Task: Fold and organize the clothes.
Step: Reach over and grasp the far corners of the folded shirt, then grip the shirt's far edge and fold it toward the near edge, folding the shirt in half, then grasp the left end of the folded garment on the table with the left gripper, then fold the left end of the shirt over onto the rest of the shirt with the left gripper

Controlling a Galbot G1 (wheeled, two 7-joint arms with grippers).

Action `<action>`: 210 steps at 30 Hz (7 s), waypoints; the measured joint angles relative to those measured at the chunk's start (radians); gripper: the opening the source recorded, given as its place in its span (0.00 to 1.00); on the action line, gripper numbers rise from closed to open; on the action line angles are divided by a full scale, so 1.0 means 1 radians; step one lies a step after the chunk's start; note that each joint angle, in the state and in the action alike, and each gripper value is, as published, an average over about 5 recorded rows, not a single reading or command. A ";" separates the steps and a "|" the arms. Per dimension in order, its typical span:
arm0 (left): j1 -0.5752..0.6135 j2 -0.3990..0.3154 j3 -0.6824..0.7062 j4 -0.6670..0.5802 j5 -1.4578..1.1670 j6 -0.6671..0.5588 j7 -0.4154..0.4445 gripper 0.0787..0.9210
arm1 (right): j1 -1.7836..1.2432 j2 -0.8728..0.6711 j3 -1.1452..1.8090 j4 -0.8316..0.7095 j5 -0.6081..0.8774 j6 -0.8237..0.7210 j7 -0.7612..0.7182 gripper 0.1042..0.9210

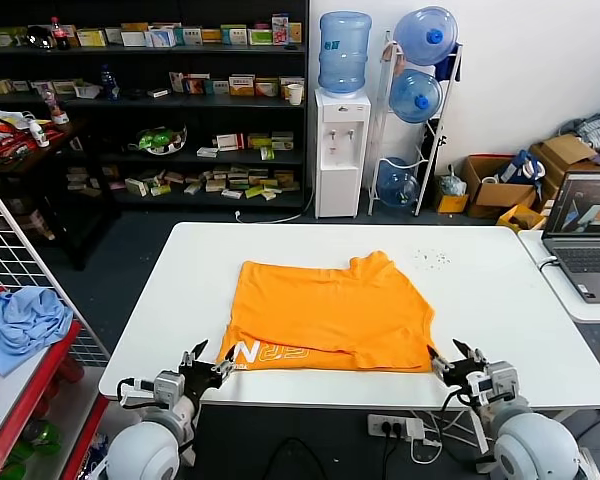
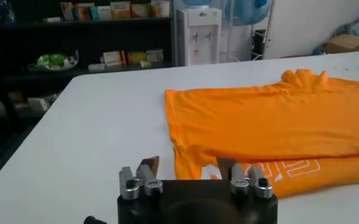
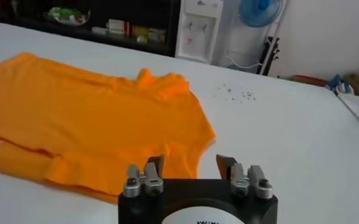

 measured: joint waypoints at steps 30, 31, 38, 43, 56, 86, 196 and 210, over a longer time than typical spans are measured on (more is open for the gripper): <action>-0.661 -0.213 0.239 0.610 -0.095 -0.012 0.046 0.88 | 0.763 0.149 -0.255 -0.746 0.042 -0.047 -0.284 0.88; -0.682 -0.226 0.244 0.641 -0.092 -0.014 0.052 0.88 | 0.779 0.161 -0.256 -0.776 0.028 -0.042 -0.298 0.88; -0.794 -0.313 0.253 0.845 -0.053 -0.037 0.097 0.88 | 0.871 0.244 -0.252 -0.968 -0.064 0.012 -0.381 0.88; -0.840 -0.366 0.244 0.969 -0.013 -0.058 0.123 0.88 | 0.914 0.292 -0.241 -1.079 -0.123 0.051 -0.426 0.88; -0.864 -0.429 0.213 1.134 0.074 -0.101 0.137 0.85 | 0.946 0.355 -0.220 -1.243 -0.247 0.140 -0.508 0.77; -0.786 -0.370 0.226 0.995 0.061 -0.139 0.103 0.02 | 0.907 0.351 -0.230 -1.180 -0.258 0.239 -0.458 0.02; -0.244 0.144 -0.044 0.342 -0.221 -0.071 -0.041 0.06 | -0.018 0.184 -0.030 -0.006 -0.257 0.168 -0.062 0.88; -0.249 0.138 -0.001 0.203 -0.228 -0.029 -0.098 0.06 | -0.021 0.221 -0.027 -0.049 -0.353 0.249 -0.046 0.88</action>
